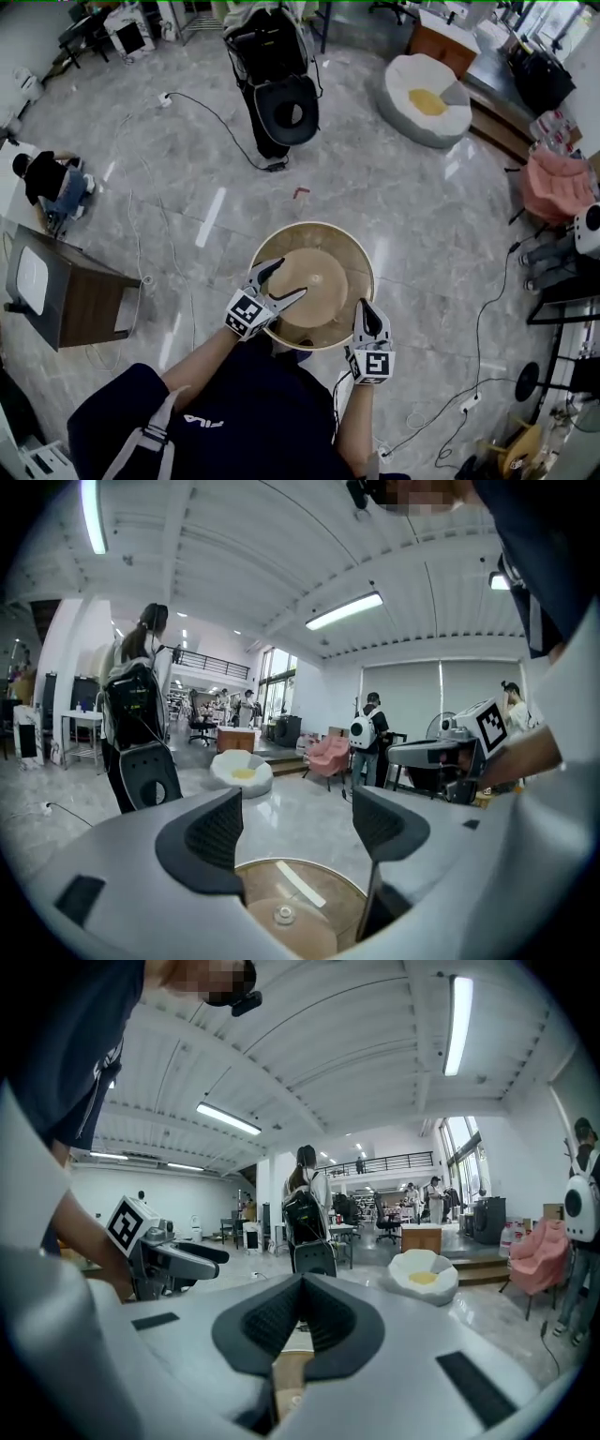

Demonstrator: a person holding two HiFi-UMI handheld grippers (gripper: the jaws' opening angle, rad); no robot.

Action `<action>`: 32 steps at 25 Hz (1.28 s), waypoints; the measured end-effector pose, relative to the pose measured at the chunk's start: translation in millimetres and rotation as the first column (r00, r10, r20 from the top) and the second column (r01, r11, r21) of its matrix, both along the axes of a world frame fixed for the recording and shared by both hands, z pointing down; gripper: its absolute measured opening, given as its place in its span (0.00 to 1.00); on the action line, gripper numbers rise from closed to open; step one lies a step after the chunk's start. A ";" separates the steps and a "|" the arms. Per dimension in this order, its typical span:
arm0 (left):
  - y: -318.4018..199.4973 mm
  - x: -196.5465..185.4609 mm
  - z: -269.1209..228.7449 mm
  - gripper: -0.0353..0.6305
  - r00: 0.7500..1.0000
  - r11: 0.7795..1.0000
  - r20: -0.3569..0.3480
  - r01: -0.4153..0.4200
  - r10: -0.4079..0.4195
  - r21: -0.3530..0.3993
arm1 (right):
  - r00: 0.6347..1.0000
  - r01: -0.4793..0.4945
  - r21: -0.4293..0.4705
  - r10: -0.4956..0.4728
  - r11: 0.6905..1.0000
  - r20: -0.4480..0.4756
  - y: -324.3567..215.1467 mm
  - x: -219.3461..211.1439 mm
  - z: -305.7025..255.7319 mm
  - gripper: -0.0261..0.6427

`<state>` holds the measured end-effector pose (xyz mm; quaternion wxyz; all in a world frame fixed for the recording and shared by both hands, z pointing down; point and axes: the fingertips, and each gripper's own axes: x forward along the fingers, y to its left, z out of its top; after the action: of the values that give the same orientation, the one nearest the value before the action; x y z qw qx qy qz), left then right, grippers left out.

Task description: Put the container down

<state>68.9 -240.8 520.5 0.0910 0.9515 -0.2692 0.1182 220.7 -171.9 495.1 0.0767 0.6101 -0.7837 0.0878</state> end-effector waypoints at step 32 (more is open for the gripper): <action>22.2 12.0 -42.7 0.09 0.999 0.995 -0.005 -0.039 0.040 0.093 | 0.996 0.093 -0.009 -0.093 0.996 0.003 -4.1 -17.5 -22.9 0.08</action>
<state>80.9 -218.6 477.7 0.0450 0.9602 -0.2553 0.1042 203.2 -176.0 472.1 0.0824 0.5725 -0.8110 0.0886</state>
